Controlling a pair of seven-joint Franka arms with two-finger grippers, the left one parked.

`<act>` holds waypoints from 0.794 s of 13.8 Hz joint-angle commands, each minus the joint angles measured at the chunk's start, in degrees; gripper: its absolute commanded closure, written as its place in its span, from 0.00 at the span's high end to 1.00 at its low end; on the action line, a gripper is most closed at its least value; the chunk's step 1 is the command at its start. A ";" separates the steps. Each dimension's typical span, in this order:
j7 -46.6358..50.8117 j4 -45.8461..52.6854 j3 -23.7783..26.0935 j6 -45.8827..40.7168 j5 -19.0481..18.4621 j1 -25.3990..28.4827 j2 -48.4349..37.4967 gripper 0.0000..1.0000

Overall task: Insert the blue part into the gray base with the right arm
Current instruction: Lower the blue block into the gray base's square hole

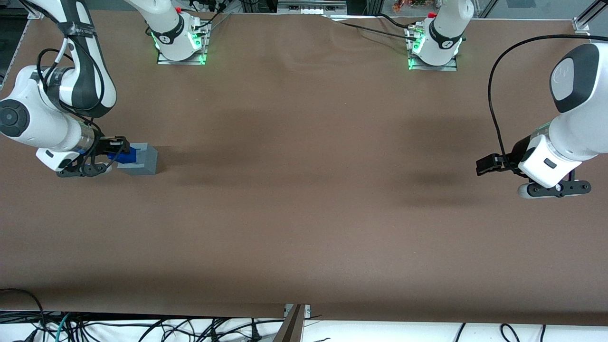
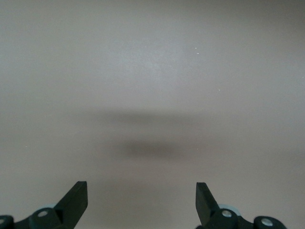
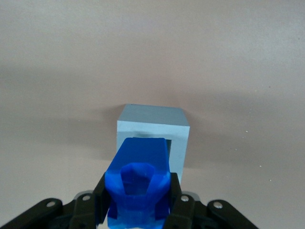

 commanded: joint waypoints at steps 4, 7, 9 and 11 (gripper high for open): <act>-0.58 -10.24 -0.51 9.86 -0.78 0.30 -4.81 0.21; -0.67 -10.25 -0.42 9.61 -1.23 0.30 -5.25 0.21; -0.67 -10.25 -0.42 9.61 -1.23 0.30 -5.25 0.21; -0.67 -10.25 -0.42 9.87 -1.31 0.30 -5.08 0.21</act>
